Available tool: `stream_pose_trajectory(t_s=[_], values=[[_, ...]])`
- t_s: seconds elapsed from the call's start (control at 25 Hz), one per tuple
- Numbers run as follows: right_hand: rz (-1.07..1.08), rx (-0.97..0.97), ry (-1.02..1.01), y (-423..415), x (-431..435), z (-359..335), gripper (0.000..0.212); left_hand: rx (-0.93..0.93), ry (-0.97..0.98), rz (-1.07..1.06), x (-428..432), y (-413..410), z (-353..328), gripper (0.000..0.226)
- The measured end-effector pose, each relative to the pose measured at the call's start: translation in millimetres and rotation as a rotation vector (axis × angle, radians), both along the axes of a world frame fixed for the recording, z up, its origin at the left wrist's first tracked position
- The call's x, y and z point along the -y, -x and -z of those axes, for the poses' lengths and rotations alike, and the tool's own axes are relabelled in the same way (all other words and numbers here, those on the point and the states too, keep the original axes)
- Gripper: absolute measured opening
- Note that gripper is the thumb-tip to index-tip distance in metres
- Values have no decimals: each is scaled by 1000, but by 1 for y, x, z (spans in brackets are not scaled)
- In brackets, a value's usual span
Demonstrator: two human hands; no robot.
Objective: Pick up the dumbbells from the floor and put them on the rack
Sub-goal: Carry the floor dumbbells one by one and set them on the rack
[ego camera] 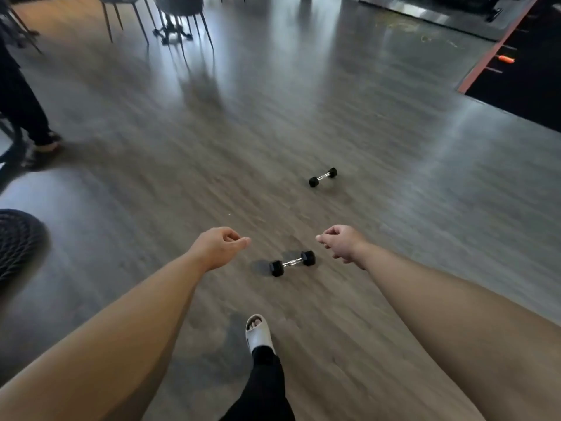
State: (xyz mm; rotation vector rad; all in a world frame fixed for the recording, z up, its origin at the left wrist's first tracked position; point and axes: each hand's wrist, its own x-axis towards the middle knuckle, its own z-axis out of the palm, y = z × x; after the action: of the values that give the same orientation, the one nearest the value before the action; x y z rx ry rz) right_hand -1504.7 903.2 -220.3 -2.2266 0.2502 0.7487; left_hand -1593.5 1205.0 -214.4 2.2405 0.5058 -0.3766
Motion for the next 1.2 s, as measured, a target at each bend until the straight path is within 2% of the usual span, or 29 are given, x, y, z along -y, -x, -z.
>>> stream_pose_trajectory(t_s=[0.28, 0.44, 0.6, 0.76, 0.88, 1.0, 1.2], values=[[43, -82, 85, -154, -16, 60, 26, -103, 121, -65, -10, -157, 82, 33], [9, -160, 114, -218, -26, 116, 27, -215, 151, -115, -11, -198, 138, 30], [-48, -234, 139, -276, -31, 222, 28, -300, 142, -181, -16, -229, 229, 33], [-146, -319, 206, -324, -26, 358, 33, -386, 158, -370, -13, -244, 352, 30], [-177, -325, 265, -347, -15, 464, 36, -512, 205, -323, 11, -254, 455, 34], [-166, -322, 296, -357, -10, 560, 46, -546, 249, -360, 36, -266, 554, 50], [-98, -331, 279, -353, 1, 693, 74, -566, 370, -655, 67, -275, 696, 113]])
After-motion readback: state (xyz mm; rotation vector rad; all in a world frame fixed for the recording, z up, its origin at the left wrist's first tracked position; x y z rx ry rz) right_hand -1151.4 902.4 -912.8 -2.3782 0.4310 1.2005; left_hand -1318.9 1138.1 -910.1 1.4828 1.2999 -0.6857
